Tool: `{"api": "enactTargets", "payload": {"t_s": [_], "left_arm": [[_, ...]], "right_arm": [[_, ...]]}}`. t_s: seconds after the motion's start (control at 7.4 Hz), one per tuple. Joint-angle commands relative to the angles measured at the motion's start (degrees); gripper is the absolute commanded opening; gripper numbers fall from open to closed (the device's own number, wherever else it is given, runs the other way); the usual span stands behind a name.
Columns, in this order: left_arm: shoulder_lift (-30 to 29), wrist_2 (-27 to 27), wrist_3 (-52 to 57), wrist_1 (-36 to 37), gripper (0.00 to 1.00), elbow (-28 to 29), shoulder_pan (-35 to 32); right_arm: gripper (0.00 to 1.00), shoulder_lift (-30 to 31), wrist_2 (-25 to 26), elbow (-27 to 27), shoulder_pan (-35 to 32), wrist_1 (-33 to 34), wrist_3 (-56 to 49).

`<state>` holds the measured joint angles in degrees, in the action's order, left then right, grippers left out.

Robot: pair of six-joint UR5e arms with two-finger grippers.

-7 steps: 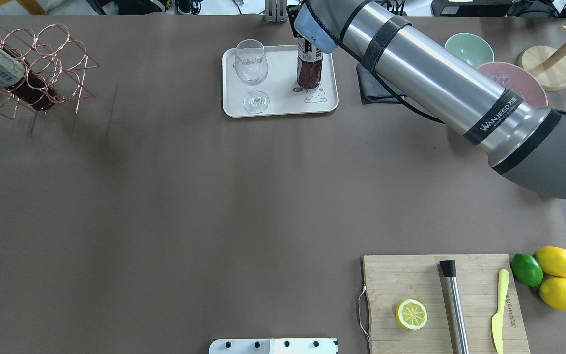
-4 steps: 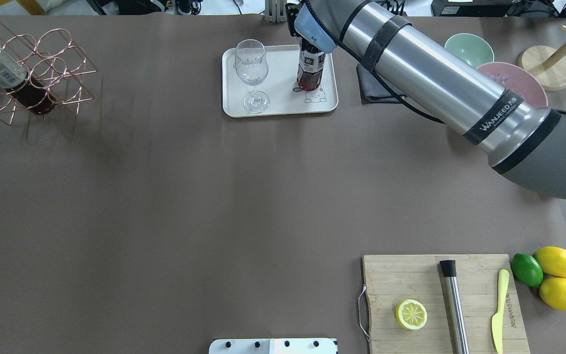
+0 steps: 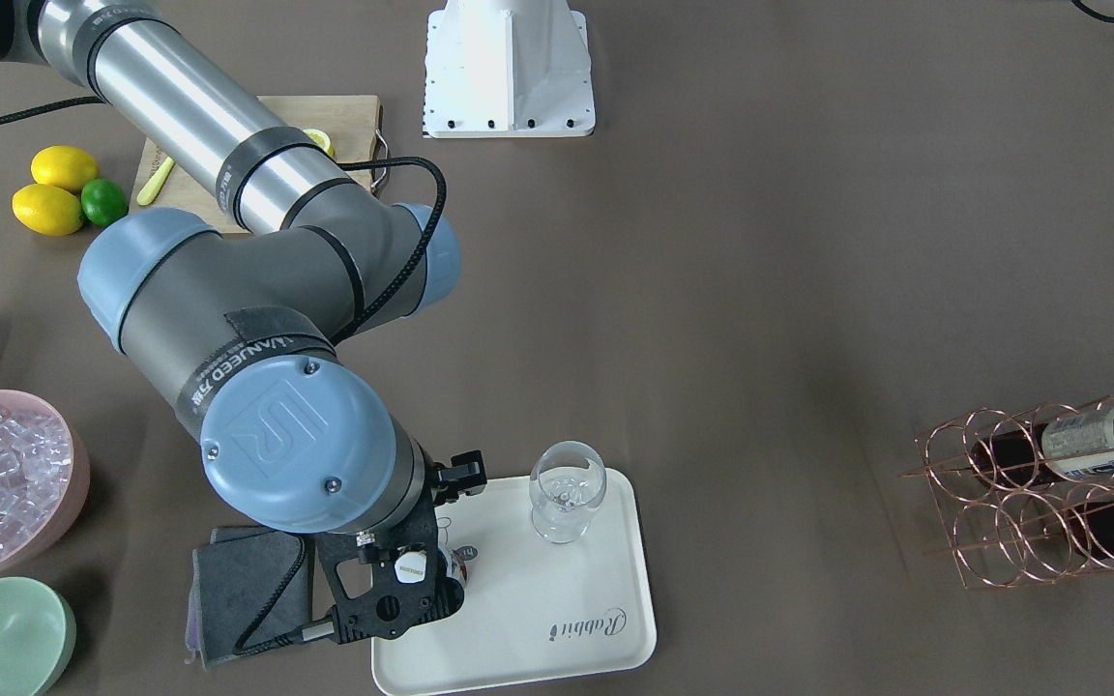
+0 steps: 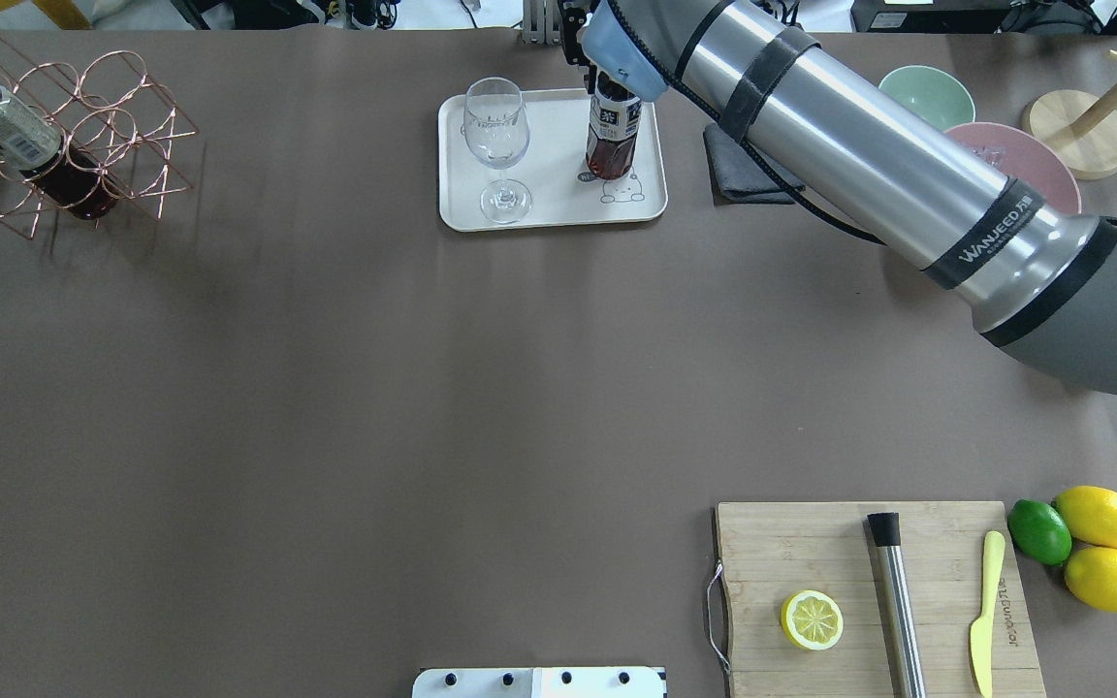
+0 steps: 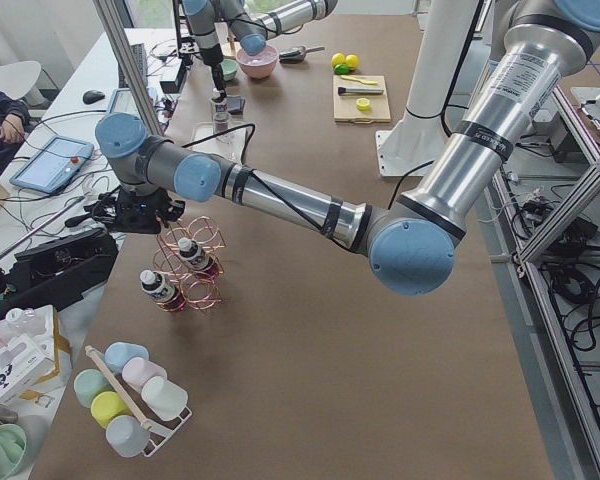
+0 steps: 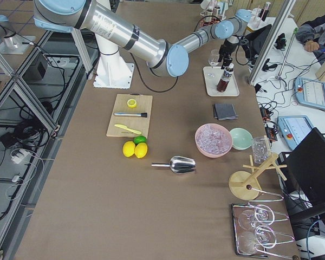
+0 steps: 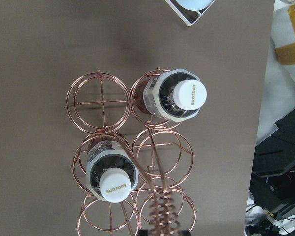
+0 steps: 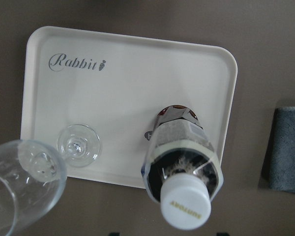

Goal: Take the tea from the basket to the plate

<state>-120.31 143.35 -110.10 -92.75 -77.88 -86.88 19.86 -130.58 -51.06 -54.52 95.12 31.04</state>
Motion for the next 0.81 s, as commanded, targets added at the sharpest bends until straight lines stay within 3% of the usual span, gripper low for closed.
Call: {"api": "enactTargets", "payload": {"t_s": [0.0,0.27,0.68], "left_arm": [[0.2,-0.1,-0.2,-1.9,0.0,1.0,1.0],[0.3,-0.1,-0.3,-2.9,0.0,1.2,1.7],[0.2,-0.1,-0.4,-3.4,0.0,1.6,1.8]], "right_arm": [[0.77,9.7,-1.2,-16.3,-1.3,6.7,-0.4],[0.85,18.9,-1.3,-28.4,-3.4,12.5,-0.6],[0.89,41.2,-1.3,-51.3,-9.4,17.5,-6.9]]}}
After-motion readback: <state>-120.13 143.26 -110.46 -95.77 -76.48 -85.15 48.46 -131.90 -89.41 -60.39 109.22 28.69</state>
